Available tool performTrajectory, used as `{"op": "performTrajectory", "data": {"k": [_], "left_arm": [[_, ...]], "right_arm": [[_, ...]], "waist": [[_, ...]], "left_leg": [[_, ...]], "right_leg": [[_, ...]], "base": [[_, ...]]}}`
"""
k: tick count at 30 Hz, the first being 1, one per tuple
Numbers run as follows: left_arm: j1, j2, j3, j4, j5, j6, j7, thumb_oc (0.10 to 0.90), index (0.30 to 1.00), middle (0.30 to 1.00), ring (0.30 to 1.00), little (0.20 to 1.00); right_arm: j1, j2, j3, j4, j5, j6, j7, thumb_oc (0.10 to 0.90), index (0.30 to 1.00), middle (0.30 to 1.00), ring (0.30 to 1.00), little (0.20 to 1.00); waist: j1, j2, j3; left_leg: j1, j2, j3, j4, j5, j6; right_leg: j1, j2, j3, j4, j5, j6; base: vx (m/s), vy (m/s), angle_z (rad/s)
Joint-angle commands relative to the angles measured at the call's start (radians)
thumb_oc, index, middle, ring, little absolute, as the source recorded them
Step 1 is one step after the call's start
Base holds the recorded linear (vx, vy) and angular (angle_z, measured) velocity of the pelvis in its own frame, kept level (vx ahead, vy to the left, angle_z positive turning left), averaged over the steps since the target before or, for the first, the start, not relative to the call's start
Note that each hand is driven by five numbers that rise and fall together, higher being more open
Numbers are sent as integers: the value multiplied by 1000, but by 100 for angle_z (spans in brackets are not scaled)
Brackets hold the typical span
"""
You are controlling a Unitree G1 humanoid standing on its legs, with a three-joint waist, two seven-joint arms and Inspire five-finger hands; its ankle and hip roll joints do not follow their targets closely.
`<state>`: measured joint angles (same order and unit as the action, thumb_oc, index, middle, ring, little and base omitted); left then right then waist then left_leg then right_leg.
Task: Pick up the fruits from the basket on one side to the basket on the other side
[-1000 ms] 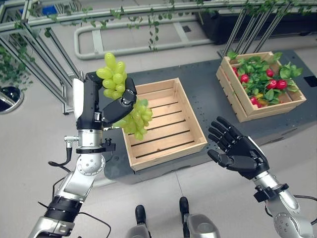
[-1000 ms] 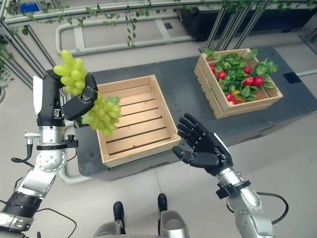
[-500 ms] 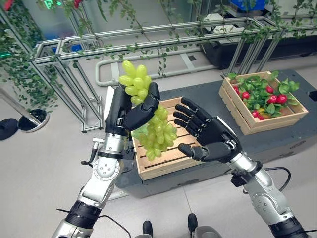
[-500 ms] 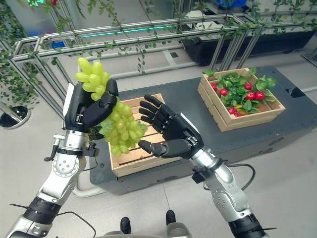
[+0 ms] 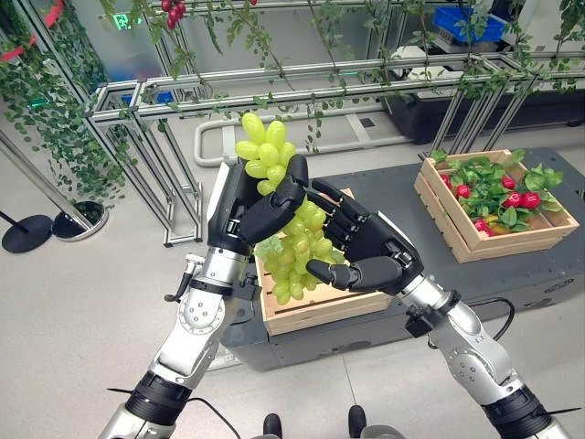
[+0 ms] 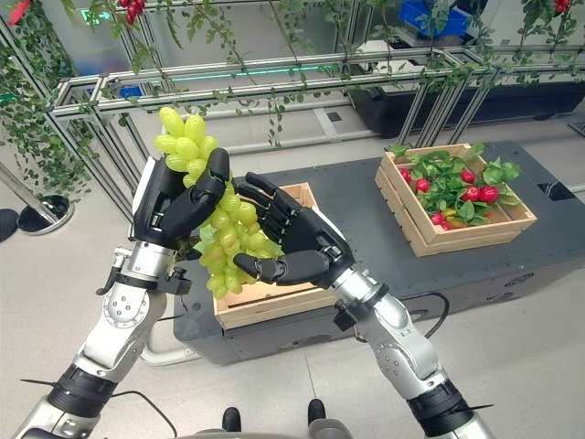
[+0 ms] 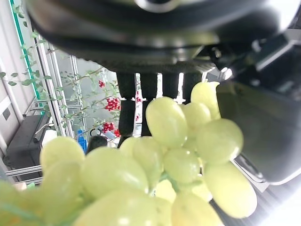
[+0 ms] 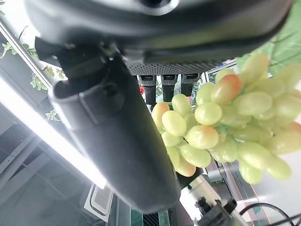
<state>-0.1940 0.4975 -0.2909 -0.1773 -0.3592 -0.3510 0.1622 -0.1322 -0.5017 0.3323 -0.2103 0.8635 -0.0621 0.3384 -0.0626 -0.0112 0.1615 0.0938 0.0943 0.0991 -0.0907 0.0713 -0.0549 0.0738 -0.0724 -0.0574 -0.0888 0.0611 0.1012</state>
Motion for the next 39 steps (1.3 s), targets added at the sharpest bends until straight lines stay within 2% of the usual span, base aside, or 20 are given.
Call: {"op": "performTrajectory", "data": {"k": [1, 6, 11, 14, 15, 16, 17, 26, 30, 31, 35, 38, 39], "left_arm": [[-144, -26, -33, -57, -25, -104, 0, 400, 300, 300, 300, 300], [-142, -45, -27, -68, -53, -126, -30, 400, 300, 300, 300, 300], [-137, -55, -43, -97, -101, -106, -63, 400, 300, 300, 300, 300], [-133, -56, -60, -97, -116, -110, -84, 400, 300, 300, 300, 300], [-127, -56, -72, -101, -129, -115, -96, 400, 300, 300, 300, 300], [-127, -56, -72, -101, -129, -115, -96, 400, 300, 300, 300, 300], [-124, -58, -77, -103, -134, -121, -114, 400, 300, 300, 300, 300], [-118, -46, -115, -95, -112, -93, -118, 400, 300, 300, 300, 300], [-101, -40, -105, -92, -98, -93, -128, 400, 300, 300, 300, 300], [-88, -40, -95, -88, -107, -69, -131, 400, 300, 300, 300, 300], [-48, -32, -76, -76, -91, -59, -119, 400, 300, 300, 300, 300], [-21, -24, -58, -67, -75, -66, -108, 400, 300, 300, 300, 300], [-19, -23, -56, -65, -77, -65, -104, 489, 434, 434, 434, 434]], "right_arm": [[-79, 30, 56, -17, 16, -17, 3, 800, 900, 900, 900, 900], [-68, 37, 70, 14, 12, 35, 6, 800, 900, 900, 900, 900], [-52, 50, 98, 50, 2, 59, -3, 800, 900, 900, 900, 900], [-47, 47, 107, 58, -5, 67, 9, 616, 625, 625, 625, 625], [-46, 46, 110, 62, -6, 80, 8, 540, 509, 509, 509, 509], [-46, 46, 110, 62, -6, 80, 8, 505, 458, 458, 458, 458], [-45, 39, 117, 70, -25, 85, 7, 400, 300, 300, 300, 300], [-50, 41, 130, 91, 16, 56, -2, 400, 300, 300, 300, 300], [-30, 53, 118, 102, 24, 45, -18, 400, 300, 300, 300, 300], [-15, 63, 110, 102, 24, 41, -39, 400, 300, 300, 300, 300], [31, 70, 86, 94, 20, 27, -55, 400, 300, 300, 300, 300], [55, 71, 65, 101, 17, 15, -57, 400, 300, 300, 300, 300], [58, 70, 62, 103, 18, 11, -60, 400, 300, 300, 300, 300]], "waist": [[21, -13, -140], [21, -14, -146], [23, -15, -150], [22, -15, -148], [22, -15, -147], [22, -15, -147], [22, -17, -147], [22, -19, -149], [22, -19, -147], [21, -19, -148], [18, -19, -147], [16, -19, -146], [15, -20, -146]], "left_leg": [[16, 9, -6, 3, -88, -3], [15, 12, -6, 3, -87, -5], [11, 12, -10, 3, -86, -5], [9, 14, -9, 3, -84, -4], [8, 15, -10, 3, -83, -5], [8, 15, -10, 3, -83, -5], [9, 16, -8, 3, -84, -5], [10, 16, -15, 3, -84, -4], [7, 18, -15, 3, -82, -2], [5, 19, -16, 3, -82, -2], [-1, 23, -15, 3, -79, -3], [-8, 28, -14, 3, -74, -4], [-9, 28, -14, 3, -73, -5]], "right_leg": [[12, -42, -23, 10, -31, 33], [12, -44, -23, 10, -31, 35], [8, -46, -23, 8, -29, 37], [2, -44, -22, 14, -30, 36], [-1, -44, -20, 16, -30, 37], [-1, -44, -20, 16, -30, 37], [1, -44, -20, 15, -31, 37], [3, -38, -13, 15, -31, 36], [0, -36, -13, 16, -32, 34], [-2, -35, -13, 13, -30, 33], [-3, -29, -12, 9, -29, 29], [-8, -23, -11, 7, -27, 25], [-8, -22, -11, 6, -27, 24]], "base": [[18, 2, 7], [4, 1, 1], [0, 0, 0], [0, 0, 0], [0, 0, 0], [0, 0, 0], [0, 0, 0], [0, 0, 0], [-2, -31, 0], [-5, -66, 0], [-11, -72, -1], [-24, -74, -3], [-39, -105, -2]]}}
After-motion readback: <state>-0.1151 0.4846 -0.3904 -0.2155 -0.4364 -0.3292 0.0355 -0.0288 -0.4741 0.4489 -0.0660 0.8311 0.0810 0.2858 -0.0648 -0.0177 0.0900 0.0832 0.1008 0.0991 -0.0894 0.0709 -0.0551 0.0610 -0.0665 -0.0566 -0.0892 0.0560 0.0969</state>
